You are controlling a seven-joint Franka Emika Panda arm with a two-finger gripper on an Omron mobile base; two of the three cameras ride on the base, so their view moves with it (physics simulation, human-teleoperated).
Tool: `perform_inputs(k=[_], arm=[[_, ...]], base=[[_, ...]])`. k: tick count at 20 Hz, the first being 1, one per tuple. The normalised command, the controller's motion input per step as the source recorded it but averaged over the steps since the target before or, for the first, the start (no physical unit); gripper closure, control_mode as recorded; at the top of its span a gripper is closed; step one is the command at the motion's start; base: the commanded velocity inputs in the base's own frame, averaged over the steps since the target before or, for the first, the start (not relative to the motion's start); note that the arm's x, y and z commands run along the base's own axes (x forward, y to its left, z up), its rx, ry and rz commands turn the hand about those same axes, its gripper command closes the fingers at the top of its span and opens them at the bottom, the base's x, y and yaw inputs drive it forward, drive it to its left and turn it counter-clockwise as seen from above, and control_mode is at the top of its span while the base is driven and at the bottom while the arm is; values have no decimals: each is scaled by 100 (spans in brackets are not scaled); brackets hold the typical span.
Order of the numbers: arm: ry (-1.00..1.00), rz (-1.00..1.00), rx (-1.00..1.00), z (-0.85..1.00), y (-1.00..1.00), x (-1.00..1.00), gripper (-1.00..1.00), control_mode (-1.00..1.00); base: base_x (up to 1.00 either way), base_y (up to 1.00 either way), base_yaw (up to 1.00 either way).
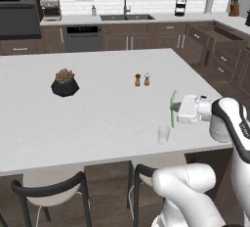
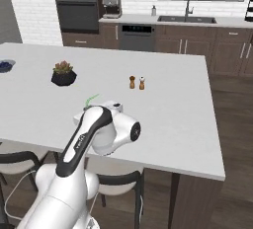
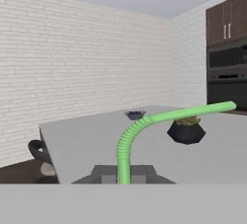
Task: Take a straw from the drawer in front and place it inside the glass cup on the dining counter.
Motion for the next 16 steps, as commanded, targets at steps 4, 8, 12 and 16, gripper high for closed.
perform_inputs(k=[4,8,12,16], arm=[[3,1,0,-9,-19,23,100,-100],[4,1,0,-12,-18,27,100,-100],[1,1,0,-17,-9,18,100,-100],[-4,0,0,-22,0,11,100,-100]], base=[[0,0,0],[0,0,0],[0,0,0],[0,0,0]])
